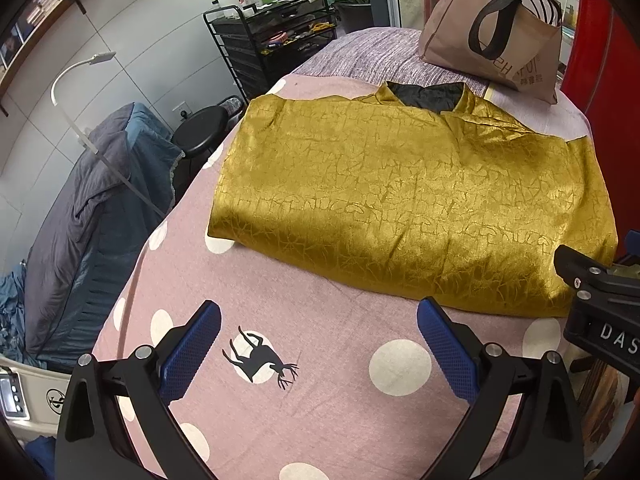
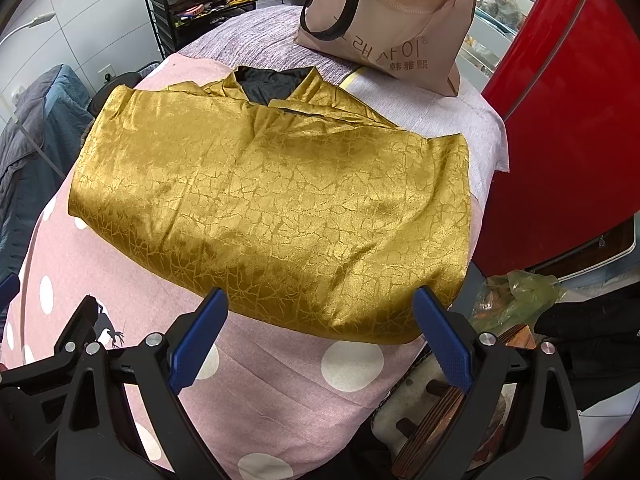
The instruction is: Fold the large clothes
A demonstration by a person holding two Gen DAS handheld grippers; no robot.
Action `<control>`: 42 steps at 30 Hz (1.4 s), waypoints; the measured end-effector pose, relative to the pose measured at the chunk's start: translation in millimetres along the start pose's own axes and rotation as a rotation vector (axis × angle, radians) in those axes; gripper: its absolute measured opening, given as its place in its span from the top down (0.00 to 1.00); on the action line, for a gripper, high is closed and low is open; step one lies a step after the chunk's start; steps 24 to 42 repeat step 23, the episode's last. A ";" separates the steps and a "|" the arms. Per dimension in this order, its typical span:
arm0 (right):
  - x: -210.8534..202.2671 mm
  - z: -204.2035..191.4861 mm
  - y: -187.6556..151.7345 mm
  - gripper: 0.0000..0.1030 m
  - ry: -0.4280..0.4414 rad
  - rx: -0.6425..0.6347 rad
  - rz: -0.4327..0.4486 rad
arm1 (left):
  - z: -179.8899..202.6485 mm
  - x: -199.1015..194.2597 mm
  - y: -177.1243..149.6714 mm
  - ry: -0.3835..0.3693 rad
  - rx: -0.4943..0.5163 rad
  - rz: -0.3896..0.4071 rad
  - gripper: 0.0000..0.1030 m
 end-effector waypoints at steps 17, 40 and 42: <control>0.2 0.9 0.8 0.10 0.000 -0.001 0.001 | -1.1 4.2 -1.5 0.016 0.002 -0.026 0.06; 0.7 0.4 0.8 0.10 0.001 -0.003 -0.001 | -0.2 1.0 -0.4 0.012 -0.008 -0.013 0.06; 0.7 0.4 0.8 0.10 0.001 -0.003 -0.001 | -0.2 1.0 -0.4 0.012 -0.008 -0.013 0.06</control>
Point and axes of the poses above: each gripper's, at about its wrist camera, not at the fingertips, and x roughly the way its jaws point, z to its right, y to its top, the point moved 10 cm from there along x, roughly the way its jaws point, and after that the axes turned 6 degrees about x, right-handed, at the moved point
